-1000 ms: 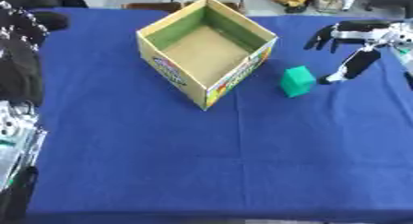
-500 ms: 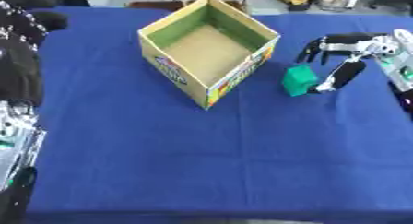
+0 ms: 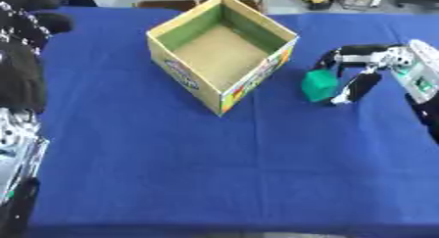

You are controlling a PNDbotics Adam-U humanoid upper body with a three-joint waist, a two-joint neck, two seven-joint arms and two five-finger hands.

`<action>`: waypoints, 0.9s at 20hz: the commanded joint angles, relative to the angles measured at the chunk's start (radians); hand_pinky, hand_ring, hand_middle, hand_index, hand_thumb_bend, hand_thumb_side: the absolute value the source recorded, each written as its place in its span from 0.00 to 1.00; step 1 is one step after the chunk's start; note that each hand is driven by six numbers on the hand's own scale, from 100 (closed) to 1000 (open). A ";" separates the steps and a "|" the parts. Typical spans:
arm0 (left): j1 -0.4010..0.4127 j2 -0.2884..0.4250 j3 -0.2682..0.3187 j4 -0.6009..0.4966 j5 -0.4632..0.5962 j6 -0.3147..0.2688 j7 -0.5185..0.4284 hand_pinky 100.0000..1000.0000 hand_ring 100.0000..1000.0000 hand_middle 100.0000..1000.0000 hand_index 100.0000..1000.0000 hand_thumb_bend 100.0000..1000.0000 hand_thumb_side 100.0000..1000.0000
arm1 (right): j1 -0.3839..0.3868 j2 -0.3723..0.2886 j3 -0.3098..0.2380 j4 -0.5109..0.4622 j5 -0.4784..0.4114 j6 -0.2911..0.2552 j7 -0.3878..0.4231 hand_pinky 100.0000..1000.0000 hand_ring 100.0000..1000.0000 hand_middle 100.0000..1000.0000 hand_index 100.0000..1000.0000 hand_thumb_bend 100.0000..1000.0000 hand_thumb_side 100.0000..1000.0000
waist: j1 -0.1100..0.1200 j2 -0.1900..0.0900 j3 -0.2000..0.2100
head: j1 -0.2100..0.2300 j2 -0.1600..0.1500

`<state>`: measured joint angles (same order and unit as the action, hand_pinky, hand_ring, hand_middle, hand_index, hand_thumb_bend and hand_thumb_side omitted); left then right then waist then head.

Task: Pick up objects on the table and place them in the box.

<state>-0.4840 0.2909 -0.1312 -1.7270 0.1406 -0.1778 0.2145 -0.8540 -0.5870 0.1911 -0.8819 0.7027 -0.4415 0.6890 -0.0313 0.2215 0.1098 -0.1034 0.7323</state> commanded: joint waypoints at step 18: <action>-0.017 0.003 0.010 -0.016 0.003 -0.003 0.001 0.64 0.56 0.57 0.73 0.57 0.98 | -0.014 -0.025 -0.021 -0.073 0.002 -0.002 -0.115 0.44 0.53 0.29 0.40 0.00 0.33 | 0.005 -0.017 -0.005 | 0.006 -0.015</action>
<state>-0.4850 0.2863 -0.1311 -1.7270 0.1406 -0.1778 0.2145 -0.8529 -0.5760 0.1742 -0.9209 0.7105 -0.4437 0.5928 -0.0265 0.2231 0.1063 -0.1004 0.7274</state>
